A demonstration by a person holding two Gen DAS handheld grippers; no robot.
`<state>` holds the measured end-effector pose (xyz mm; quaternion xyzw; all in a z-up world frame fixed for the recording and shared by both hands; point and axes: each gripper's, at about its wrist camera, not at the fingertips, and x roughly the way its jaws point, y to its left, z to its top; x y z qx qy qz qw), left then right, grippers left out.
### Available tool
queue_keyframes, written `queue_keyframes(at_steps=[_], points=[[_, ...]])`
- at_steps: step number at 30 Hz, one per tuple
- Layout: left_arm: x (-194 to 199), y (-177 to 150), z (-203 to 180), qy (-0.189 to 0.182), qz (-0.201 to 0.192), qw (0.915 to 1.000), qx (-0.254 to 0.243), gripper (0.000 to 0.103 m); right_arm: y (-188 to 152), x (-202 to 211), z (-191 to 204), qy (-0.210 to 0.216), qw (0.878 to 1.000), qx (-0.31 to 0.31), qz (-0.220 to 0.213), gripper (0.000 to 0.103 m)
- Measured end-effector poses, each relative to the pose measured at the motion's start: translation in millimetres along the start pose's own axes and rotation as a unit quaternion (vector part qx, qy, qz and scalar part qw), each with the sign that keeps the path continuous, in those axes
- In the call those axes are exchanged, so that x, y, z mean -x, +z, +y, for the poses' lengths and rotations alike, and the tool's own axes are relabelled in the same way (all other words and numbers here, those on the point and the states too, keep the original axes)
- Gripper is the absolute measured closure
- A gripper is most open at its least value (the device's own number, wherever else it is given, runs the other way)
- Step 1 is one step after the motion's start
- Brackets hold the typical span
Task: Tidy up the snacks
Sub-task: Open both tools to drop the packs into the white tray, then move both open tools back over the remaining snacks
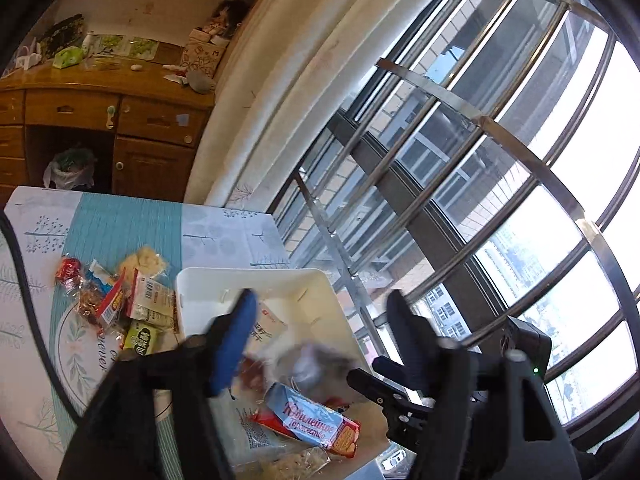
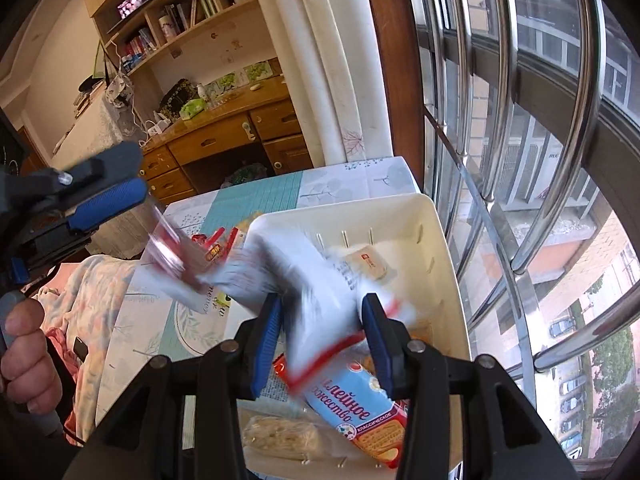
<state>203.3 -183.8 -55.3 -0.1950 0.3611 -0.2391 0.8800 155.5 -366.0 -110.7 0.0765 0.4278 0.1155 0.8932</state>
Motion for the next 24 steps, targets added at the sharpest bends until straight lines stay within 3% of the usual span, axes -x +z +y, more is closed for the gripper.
queue_keyframes(at_steps=[10,17,24], points=[[21,-3,26,0.053,0.008,0.9981,0.029,0.026,-3,-3,11,0.004,1.000,-0.009,0.007,0.048],[46,-12,60,0.096,0.032,0.9934,0.054,0.025,-7,-6,40,0.007,1.000,-0.007,0.011,0.039],[82,-20,101,0.113,0.052,0.9905,0.057,0.025,-14,-13,82,0.009,1.000,-0.017,0.018,0.034]])
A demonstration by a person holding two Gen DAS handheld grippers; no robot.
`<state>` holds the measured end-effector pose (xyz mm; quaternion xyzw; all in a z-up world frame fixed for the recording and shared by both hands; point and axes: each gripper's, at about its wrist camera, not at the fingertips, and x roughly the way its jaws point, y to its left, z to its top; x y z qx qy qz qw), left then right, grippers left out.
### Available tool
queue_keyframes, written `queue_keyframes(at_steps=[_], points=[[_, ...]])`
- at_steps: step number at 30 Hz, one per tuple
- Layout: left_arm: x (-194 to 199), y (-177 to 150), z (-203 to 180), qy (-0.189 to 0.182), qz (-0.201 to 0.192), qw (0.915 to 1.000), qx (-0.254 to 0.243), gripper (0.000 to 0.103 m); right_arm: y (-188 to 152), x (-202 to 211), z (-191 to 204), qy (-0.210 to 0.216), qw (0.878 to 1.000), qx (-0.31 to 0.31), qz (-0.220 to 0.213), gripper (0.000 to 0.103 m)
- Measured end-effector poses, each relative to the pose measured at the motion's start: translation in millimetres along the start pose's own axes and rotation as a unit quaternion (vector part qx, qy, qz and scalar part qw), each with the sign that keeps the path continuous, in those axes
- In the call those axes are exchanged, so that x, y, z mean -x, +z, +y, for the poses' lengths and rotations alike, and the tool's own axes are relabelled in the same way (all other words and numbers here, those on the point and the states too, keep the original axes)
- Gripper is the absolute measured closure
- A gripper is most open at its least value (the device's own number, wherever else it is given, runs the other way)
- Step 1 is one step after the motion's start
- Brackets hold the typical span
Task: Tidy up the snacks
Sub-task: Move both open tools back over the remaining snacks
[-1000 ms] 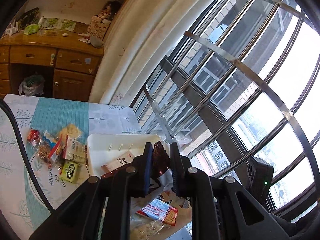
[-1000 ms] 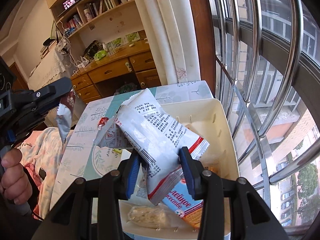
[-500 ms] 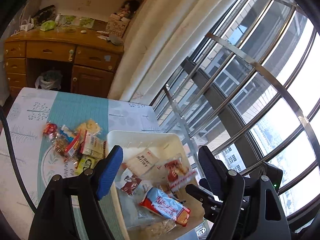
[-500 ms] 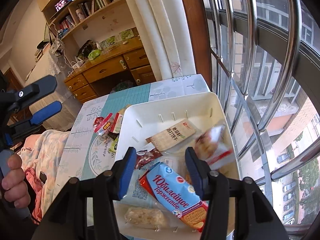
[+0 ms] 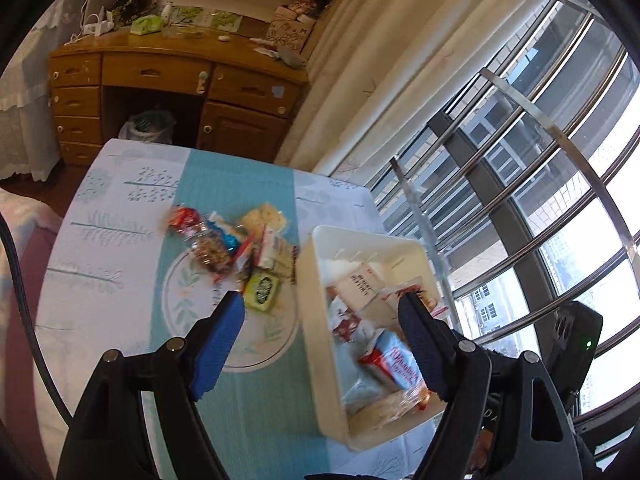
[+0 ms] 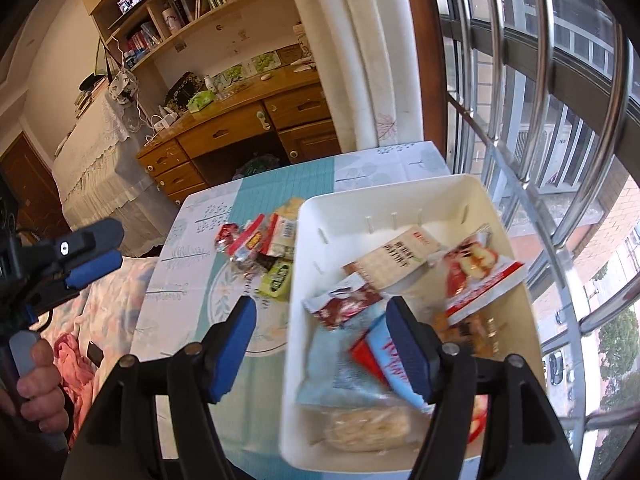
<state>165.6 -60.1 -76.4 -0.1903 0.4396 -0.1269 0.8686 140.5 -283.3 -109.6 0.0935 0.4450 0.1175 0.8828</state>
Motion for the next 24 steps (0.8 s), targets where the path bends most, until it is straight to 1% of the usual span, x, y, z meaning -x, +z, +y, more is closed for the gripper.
queue_keyframes(at_steps=[4,8,10,13,17,20,24], points=[[14,-1,32,0.007,0.013,0.9999,-0.004,0.024,-6,-6,27,0.002,1.000,-0.007,0.005,0.034],[26,1,68,0.008,0.028,0.9996,-0.004,0.021,-15,-16,56,0.000,1.000,-0.019,0.014,0.033],[29,3,83,0.009,0.035,0.9993,-0.007,0.021,-21,-22,71,-0.003,0.999,-0.028,0.019,0.030],[32,7,108,0.010,0.051,0.9985,-0.014,0.020,-28,-31,88,-0.006,0.999,-0.048,0.024,0.028],[31,13,132,0.011,0.070,0.9971,-0.028,0.016,-35,-42,107,-0.010,0.996,-0.080,0.025,0.028],[23,20,144,0.028,0.091,0.9948,-0.036,0.015,-36,-51,117,-0.014,0.994,-0.103,0.024,0.028],[6,34,160,0.033,0.121,0.9919,-0.018,0.015,-35,-63,125,-0.018,0.991,-0.132,0.024,0.028]])
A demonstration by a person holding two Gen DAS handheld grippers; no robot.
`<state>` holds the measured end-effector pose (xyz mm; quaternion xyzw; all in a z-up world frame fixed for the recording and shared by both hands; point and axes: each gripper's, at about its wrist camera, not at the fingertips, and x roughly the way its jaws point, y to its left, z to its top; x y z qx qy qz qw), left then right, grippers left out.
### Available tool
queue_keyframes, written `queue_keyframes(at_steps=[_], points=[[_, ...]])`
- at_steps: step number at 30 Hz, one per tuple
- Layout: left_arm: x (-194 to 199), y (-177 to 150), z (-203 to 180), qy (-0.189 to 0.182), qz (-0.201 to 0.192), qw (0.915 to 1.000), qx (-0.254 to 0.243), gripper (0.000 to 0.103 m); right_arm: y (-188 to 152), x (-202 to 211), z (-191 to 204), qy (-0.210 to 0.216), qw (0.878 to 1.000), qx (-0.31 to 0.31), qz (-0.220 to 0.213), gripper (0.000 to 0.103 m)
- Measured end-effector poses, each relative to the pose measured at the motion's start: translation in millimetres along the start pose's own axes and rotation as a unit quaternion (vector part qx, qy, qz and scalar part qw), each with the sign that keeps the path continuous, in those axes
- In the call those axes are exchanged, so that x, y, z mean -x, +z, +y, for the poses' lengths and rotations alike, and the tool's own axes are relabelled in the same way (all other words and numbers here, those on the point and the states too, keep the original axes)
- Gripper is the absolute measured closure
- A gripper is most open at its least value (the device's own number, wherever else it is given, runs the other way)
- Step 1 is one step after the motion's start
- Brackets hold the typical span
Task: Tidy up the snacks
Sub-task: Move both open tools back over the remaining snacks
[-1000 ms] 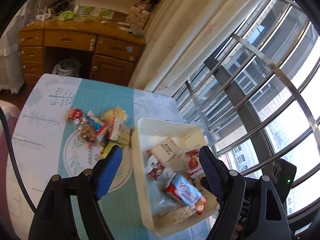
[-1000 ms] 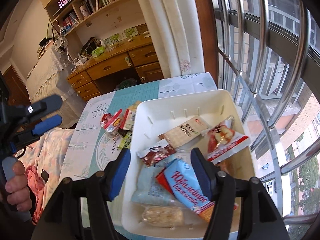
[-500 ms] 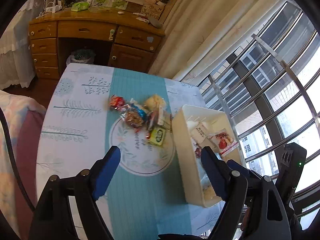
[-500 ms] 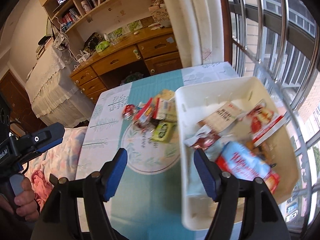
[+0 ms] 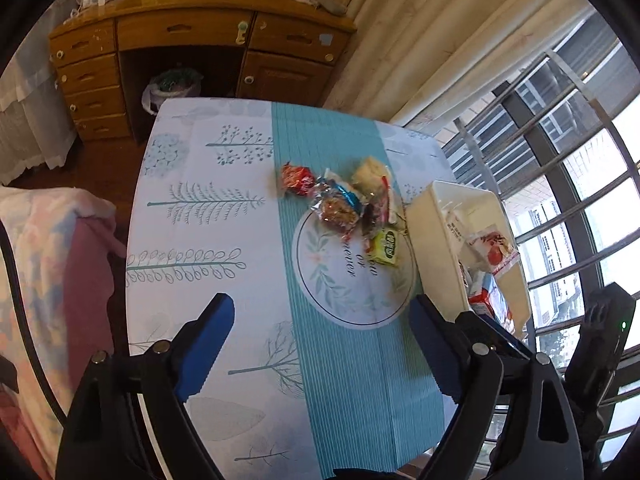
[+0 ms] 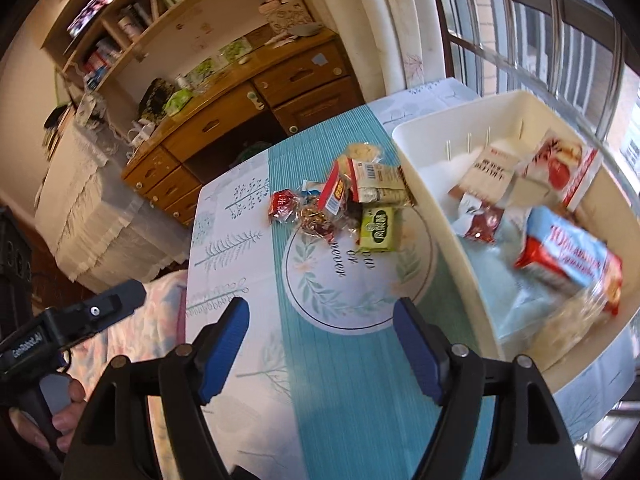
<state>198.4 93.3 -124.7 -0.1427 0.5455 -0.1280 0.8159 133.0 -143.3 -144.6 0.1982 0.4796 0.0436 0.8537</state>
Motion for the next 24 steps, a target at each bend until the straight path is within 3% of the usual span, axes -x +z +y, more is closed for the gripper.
queue_keyframes(at_steps=[12,24], points=[[-62,60,16,0.028,0.045,0.9957,0.075,0.015,14,-54,-4,-0.030,0.999,-0.017,0.024,0.028],[-150,105,11,0.050,0.056,0.9938,0.082,0.015,9,-113,-12,-0.116,0.992,0.037,-0.018,0.028]])
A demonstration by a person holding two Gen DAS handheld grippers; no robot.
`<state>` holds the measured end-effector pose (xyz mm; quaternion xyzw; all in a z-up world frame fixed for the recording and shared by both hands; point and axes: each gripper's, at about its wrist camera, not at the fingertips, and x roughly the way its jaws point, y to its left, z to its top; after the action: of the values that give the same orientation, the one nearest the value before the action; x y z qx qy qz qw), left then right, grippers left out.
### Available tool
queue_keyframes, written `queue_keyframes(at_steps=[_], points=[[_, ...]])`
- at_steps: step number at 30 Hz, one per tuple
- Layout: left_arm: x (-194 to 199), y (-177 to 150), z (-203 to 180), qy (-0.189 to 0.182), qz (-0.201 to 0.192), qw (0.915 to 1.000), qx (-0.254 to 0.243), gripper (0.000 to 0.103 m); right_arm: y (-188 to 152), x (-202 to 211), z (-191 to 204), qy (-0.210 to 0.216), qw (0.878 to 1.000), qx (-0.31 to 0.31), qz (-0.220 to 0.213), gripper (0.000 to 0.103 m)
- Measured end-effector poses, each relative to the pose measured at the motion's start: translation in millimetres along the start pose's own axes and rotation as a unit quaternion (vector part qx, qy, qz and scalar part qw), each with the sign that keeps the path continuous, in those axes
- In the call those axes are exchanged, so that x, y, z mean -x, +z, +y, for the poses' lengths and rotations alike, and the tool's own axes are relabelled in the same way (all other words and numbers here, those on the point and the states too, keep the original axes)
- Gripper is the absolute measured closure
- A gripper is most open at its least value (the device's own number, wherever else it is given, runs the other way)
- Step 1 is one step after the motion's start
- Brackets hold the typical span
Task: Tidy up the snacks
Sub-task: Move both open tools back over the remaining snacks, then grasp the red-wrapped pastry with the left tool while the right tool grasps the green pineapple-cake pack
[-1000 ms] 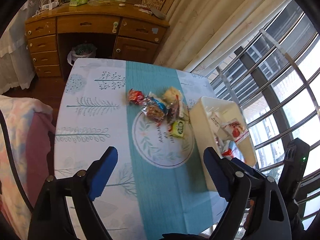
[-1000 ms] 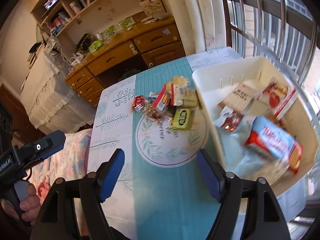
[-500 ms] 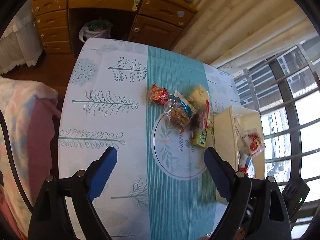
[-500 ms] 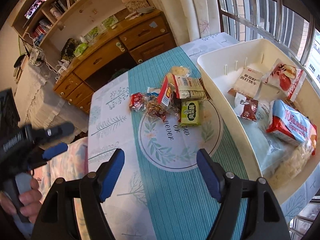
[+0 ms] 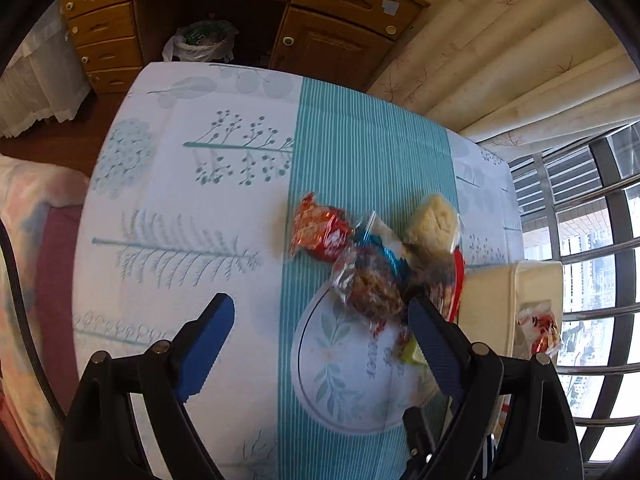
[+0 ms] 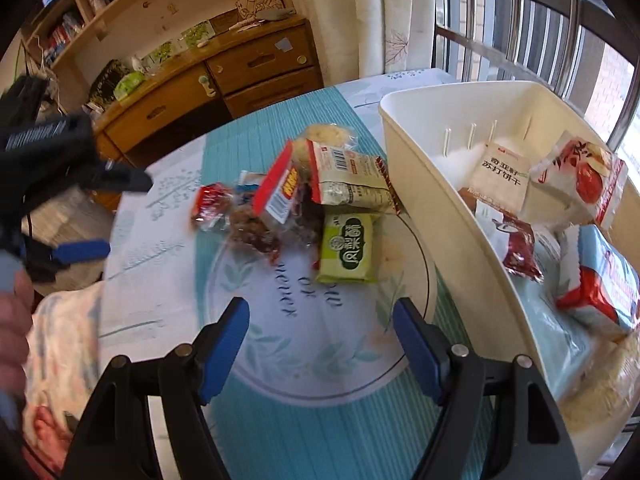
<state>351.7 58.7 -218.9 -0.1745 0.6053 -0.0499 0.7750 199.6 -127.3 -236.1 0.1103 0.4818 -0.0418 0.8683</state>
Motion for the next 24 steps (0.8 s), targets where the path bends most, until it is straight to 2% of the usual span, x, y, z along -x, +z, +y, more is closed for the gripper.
queue_keyframes(at_steps=[6,9,21,24], points=[[-33,19,-6,0.008,-0.008,0.9999,-0.004,0.015,-4,-20,0,-0.026,0.999,0.012,-0.024,0.028],[-50,26,-6,0.014,-0.002,0.9999,-0.004,0.015,-5,-33,-2,-0.028,0.999,0.016,-0.021,0.028],[-85,38,7,0.013,0.015,0.9995,0.023,0.015,3,-56,-1,-0.041,0.997,0.052,-0.038,0.028],[-92,41,5,0.013,0.018,0.9995,0.023,0.019,7,-60,-2,-0.041,0.997,0.056,-0.040,0.033]])
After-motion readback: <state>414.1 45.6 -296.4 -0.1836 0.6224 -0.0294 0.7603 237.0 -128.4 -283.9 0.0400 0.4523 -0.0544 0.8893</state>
